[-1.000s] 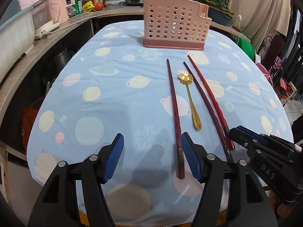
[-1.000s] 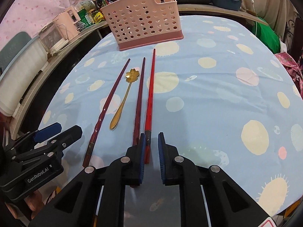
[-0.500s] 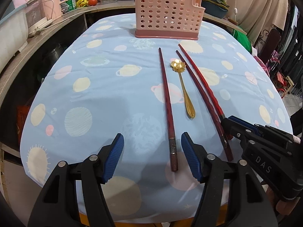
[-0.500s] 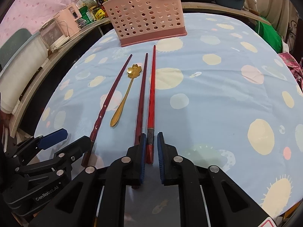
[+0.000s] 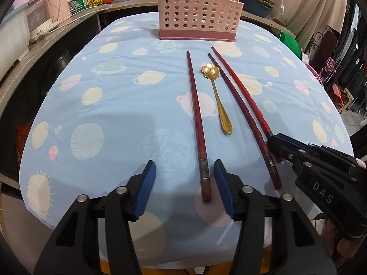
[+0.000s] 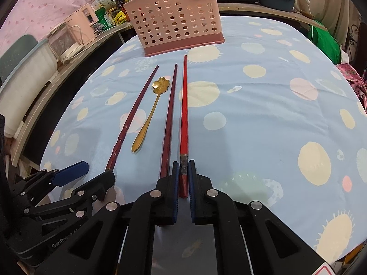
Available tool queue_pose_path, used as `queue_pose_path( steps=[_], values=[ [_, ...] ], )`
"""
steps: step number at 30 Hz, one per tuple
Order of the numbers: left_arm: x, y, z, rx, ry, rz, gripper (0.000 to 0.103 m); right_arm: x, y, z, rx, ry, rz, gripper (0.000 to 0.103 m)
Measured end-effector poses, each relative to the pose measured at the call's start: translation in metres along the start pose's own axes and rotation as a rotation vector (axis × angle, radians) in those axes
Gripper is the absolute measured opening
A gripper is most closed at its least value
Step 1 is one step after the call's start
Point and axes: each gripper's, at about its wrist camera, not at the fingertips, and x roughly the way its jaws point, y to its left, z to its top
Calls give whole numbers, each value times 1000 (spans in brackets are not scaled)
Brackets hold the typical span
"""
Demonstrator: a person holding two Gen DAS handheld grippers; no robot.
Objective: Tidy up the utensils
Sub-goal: 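Grasp a dark red chopstick with the left tool while the right tool grasps the red chopstick, then lift both chopsticks and lower them into the pink holder with both tools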
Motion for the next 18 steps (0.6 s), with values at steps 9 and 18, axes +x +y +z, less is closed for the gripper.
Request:
queue_pose_path(
  steps=[9, 18],
  values=[
    [-1, -2, -1, 8, 14, -35, 7, 0, 0, -1, -1, 0, -2, 7],
    [-8, 0, -1, -6, 18, -55, 7, -5, 1, -4, 2, -9, 6, 7]
  ],
)
